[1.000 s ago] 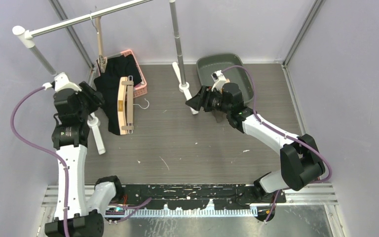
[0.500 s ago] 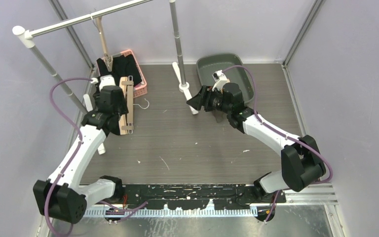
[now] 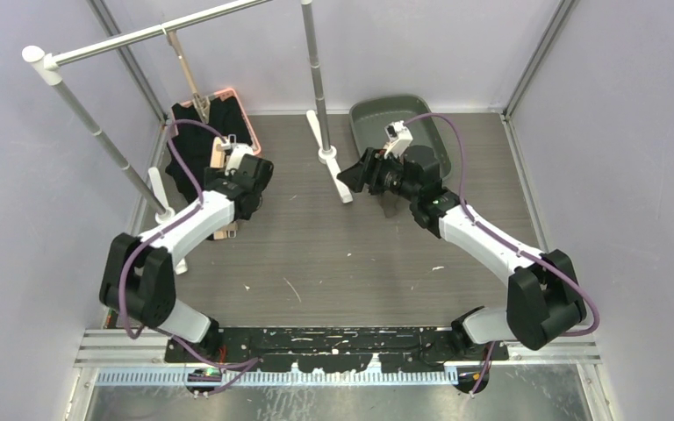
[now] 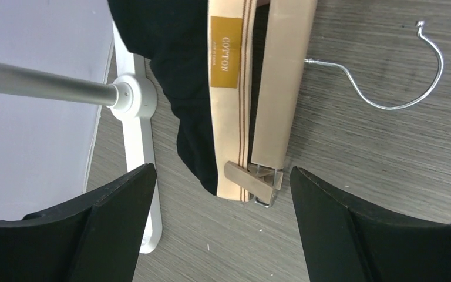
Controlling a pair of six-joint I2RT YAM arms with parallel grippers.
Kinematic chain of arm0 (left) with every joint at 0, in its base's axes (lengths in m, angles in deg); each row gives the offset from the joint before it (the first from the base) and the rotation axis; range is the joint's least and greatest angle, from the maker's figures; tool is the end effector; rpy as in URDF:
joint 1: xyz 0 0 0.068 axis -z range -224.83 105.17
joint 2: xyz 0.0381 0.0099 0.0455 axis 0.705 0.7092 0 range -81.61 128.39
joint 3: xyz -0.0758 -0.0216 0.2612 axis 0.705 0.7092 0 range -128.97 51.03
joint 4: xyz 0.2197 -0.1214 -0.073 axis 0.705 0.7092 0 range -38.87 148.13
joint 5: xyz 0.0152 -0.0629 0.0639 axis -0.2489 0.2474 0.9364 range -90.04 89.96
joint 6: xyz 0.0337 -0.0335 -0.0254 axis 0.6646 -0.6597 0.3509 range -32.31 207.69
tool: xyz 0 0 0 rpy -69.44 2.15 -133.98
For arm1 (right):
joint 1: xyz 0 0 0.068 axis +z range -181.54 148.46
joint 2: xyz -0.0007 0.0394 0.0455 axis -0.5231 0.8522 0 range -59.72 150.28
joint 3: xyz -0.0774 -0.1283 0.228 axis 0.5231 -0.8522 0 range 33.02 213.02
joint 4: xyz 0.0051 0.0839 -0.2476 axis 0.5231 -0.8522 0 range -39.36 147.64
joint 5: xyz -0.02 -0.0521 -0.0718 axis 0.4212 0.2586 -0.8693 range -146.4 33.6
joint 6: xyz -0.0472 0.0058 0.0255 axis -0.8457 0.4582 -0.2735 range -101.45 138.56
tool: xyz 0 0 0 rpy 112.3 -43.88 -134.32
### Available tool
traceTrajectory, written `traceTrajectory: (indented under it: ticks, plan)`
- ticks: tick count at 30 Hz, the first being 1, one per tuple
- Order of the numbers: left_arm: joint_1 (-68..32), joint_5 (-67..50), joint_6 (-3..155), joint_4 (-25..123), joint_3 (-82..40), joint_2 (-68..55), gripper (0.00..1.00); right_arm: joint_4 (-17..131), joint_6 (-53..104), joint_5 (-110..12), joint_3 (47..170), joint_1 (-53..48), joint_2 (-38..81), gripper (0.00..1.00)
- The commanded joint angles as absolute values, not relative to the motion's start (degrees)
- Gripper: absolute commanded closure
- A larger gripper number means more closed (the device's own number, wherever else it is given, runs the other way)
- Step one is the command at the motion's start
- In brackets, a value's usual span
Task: Clip the underwear to the hanger
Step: Pick up the hanger at the center of the board.
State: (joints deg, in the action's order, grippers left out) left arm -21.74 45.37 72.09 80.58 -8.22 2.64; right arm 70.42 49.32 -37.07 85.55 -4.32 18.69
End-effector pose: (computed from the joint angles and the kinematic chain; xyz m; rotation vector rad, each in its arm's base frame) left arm 0.2846 -0.0938 0.2464 -0.1531 2.2502 0.6451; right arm 0.2778 0.1561 0.2948 -0.1970 1.8968 1.0089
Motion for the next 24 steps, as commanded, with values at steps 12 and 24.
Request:
traceTrajectory:
  ticks: [12, 24]
  plan:
    - [-19.16, 58.77, 72.91, 73.48, -14.41, 17.14, 0.1, 72.27, 48.31, -37.51, 85.56, -5.57, 15.51, 0.32]
    - [-17.1, 65.99, 73.15, 71.03, -17.11, 25.04, 0.16, 72.33, 48.22, -37.16, 85.1, -6.65, 15.38, 0.32]
